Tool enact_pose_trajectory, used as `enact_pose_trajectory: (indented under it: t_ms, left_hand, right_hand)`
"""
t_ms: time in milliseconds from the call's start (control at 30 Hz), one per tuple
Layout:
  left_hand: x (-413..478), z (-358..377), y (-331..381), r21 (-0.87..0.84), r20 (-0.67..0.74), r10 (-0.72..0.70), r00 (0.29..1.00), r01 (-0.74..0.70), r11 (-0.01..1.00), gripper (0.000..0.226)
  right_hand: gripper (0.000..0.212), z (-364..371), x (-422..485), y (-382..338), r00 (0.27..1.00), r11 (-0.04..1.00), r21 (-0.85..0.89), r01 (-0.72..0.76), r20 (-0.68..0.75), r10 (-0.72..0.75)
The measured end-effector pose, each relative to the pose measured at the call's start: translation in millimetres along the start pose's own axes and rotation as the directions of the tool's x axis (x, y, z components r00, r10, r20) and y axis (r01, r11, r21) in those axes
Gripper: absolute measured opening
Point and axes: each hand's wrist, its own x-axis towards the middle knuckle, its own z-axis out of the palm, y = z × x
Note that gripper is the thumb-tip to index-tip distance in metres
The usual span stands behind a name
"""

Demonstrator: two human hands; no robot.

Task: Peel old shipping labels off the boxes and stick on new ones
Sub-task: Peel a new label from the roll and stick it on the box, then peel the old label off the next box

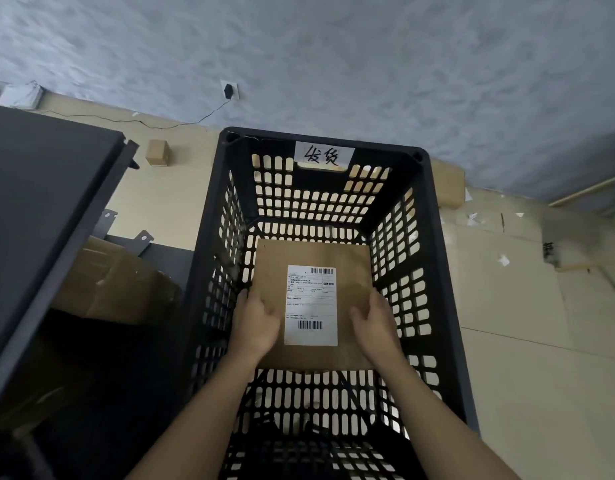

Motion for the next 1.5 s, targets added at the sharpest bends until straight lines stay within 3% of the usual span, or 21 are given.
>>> enact_pose_trajectory:
  t_ms: [133, 267, 433, 600, 767, 867, 1167, 1300, 1500]
  left_hand:
    - [-31.9, -35.5, 50.7, 0.107, 0.028, 0.139, 0.990, -0.141, 0.984, 0.052]
    - [-77.3, -71.8, 102.4, 0.194, -0.063, 0.340, 0.938, -0.323, 0.926, 0.050]
    - [-127.6, -111.6, 137.8, 0.387, -0.263, 0.505, 0.822, -0.390, 0.836, 0.040]
    - [-194.0, -150.4, 150.1, 0.482, -0.442, 0.537, 0.719, -0.314, 0.818, 0.037]
    - [-289.3, -170.6, 134.0, 0.434, -0.645, 0.475, 0.599, -0.224, 0.873, 0.034]
    - [-345.7, -184.2, 102.7, 0.417, -0.768, 0.406, 0.495, -0.094, 0.904, 0.032]
    - [-494.4, -224.7, -29.5, 0.120, -0.979, 0.072, 0.192, 0.250, 0.961, 0.033]
    - [-535.1, -234.3, -82.0, -0.007, -0.983, -0.076, 0.166, 0.383, 0.924, 0.043]
    - [-554.6, -246.3, -133.9, 0.005, -0.979, -0.086, 0.183, 0.446, 0.895, 0.035]
  right_hand:
    - [0.036, -35.6, -25.9, -46.2, 0.984, 0.973, -0.163, 0.164, -0.043, -0.173]
    - [0.036, -81.3, -67.0, -96.7, 0.928, 0.898, -0.307, 0.316, -0.099, -0.360]
    - [0.047, -128.1, -106.9, -143.0, 0.750, 0.692, -0.502, 0.518, -0.121, -0.650]
    - [0.050, -155.8, -149.3, -181.3, 0.557, 0.514, -0.486, 0.707, -0.067, -0.828]
    - [0.049, -166.8, -204.5, -199.9, 0.350, 0.318, -0.321, 0.892, 0.047, -0.935]
    - [0.047, -151.1, -241.2, -212.0, 0.215, 0.186, -0.209, 0.960, 0.129, -0.968]
    - [0.047, -53.4, -362.9, -237.1, -0.130, -0.101, 0.099, 0.990, 0.358, -0.925]
    - [0.047, -11.2, -417.3, -241.9, -0.260, -0.216, 0.149, 0.965, 0.435, -0.862]
    - [0.035, 40.3, -478.6, -244.6, -0.335, -0.314, 0.126, 0.941, 0.480, -0.811]
